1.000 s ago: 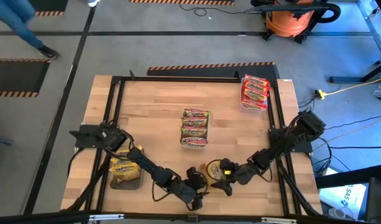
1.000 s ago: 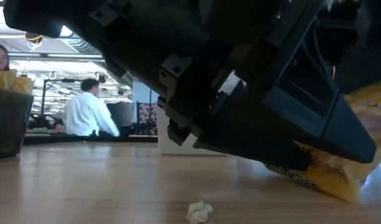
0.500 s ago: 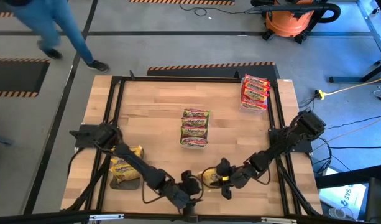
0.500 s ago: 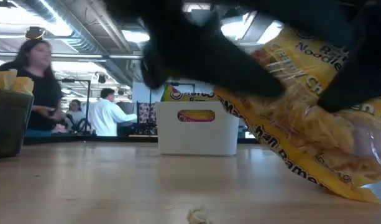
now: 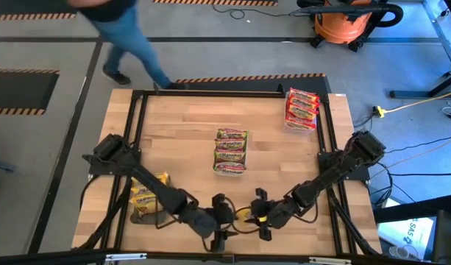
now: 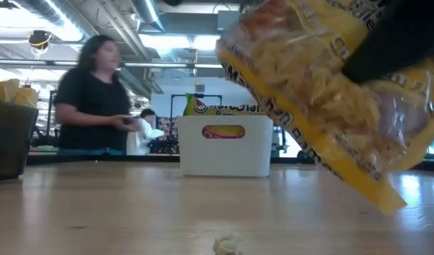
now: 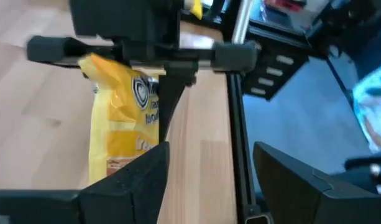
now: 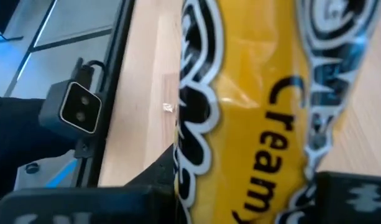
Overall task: Sort Maruchan noodles
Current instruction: Put the yellow noodle pack into the black bin
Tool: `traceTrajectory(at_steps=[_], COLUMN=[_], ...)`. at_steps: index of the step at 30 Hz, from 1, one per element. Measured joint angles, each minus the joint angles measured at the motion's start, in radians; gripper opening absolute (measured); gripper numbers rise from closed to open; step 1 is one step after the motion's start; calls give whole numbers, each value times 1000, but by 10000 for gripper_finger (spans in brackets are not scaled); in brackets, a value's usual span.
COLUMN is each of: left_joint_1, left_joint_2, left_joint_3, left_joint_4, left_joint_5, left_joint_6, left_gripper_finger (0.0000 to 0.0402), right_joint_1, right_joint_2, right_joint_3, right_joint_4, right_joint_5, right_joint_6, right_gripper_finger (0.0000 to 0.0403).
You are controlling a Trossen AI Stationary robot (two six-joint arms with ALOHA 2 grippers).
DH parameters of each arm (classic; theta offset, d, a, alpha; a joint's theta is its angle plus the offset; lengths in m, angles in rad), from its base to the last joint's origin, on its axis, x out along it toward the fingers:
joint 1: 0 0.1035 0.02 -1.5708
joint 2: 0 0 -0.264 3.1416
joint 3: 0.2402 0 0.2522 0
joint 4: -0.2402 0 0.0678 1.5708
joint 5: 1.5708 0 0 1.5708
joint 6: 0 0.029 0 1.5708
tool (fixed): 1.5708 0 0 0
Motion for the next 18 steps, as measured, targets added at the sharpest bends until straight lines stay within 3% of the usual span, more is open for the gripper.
traceTrajectory(at_steps=[4,18], left_joint_1=[27,85], left_joint_2=[10,7], left_joint_3=[0,0], left_joint_4=[4,-57], left_joint_5=[67,84], left_joint_6=[-5,-27], left_gripper_finger=[235,231], right_joint_1=[21,48], right_joint_2=[0,0], right_joint_3=[11,11], right_joint_4=[7,20], right_joint_5=[11,45], right_joint_6=[-23,-20], right_gripper_finger=[96,101])
